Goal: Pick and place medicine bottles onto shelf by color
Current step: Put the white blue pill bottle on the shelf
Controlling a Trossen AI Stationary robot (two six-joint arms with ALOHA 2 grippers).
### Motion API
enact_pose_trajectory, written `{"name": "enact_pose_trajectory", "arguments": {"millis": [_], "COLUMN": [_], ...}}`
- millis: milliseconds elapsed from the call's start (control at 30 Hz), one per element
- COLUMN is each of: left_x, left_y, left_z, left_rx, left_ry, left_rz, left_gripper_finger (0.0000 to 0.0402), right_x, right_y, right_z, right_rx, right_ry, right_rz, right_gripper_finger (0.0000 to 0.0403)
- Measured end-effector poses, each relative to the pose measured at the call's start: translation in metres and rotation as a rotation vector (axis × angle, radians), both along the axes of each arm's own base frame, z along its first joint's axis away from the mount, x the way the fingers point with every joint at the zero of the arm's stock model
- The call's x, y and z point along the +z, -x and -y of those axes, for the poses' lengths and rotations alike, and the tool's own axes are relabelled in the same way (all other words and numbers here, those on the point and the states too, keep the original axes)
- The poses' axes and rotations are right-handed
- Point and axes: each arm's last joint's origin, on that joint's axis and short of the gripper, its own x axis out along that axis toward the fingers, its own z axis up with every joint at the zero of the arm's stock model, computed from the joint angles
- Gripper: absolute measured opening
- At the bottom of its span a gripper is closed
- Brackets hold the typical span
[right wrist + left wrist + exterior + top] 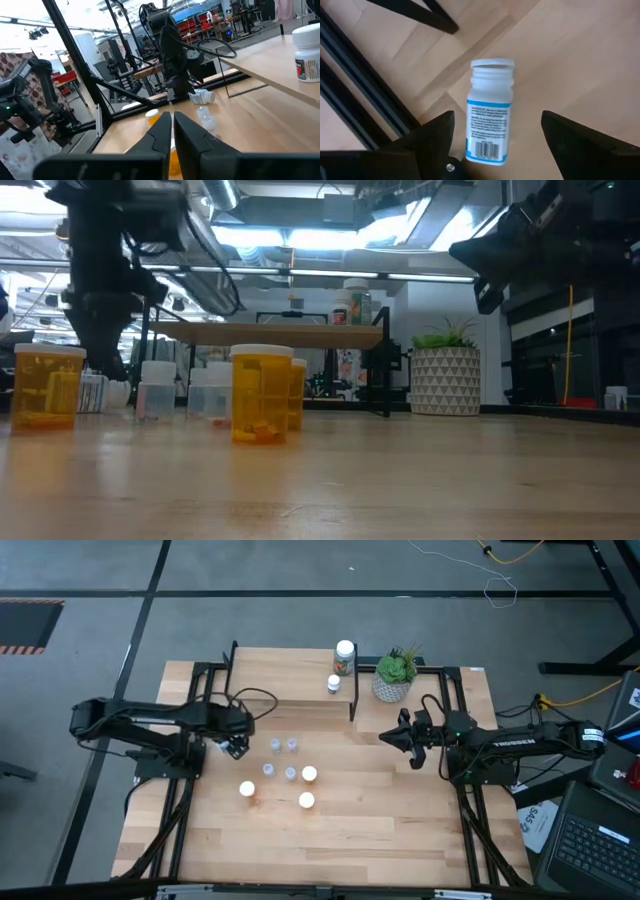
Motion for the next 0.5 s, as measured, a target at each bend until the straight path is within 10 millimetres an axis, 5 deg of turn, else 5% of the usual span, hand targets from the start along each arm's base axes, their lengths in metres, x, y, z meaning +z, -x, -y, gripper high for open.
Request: {"name": "enact_pose_trajectory", "arguments": {"millis": [500], "left_x": [-0.032], "left_y": [-0.020], "left_z": [-0.018], "left_rx": [-0.119], "left_ry": [0.123], "left_rz": [-0.151], "left_gripper_finger": [0.0294], "right_x": [-0.004], "right_y": [0.000], "right_z": [0.000], "right_rx": [0.002], "right_ry": [-0.006], "right_rz": [-0.038], "right_gripper_finger": [0.0023]}}
